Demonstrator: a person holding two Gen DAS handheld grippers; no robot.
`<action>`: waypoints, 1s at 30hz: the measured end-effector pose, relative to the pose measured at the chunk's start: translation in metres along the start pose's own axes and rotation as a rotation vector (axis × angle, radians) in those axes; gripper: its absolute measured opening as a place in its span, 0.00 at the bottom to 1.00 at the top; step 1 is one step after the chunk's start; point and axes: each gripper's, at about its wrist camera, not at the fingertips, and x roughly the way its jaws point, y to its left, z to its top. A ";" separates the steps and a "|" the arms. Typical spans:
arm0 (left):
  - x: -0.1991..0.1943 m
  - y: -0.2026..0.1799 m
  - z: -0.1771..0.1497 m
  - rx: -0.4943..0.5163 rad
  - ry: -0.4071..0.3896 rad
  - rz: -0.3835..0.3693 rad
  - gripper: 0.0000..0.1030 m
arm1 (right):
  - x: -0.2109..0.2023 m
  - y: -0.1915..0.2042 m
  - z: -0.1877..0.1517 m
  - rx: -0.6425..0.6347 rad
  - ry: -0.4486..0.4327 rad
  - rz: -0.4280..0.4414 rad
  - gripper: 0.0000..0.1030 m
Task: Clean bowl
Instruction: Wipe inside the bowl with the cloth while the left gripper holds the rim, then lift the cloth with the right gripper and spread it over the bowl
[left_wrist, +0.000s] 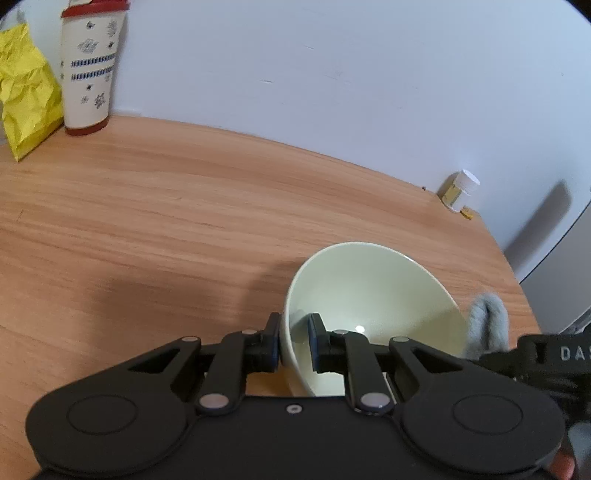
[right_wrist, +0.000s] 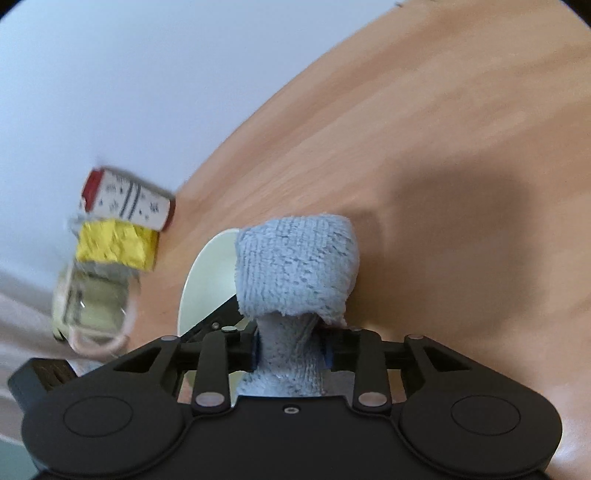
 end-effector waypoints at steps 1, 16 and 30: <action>0.000 0.000 0.000 -0.003 0.000 0.001 0.14 | -0.001 -0.002 -0.005 0.023 -0.012 0.012 0.41; -0.002 0.006 -0.003 0.041 0.034 -0.044 0.12 | -0.025 -0.025 -0.032 0.160 -0.055 0.150 0.37; -0.012 0.005 -0.010 0.107 0.058 -0.094 0.12 | -0.075 -0.022 -0.016 0.044 -0.147 0.170 0.27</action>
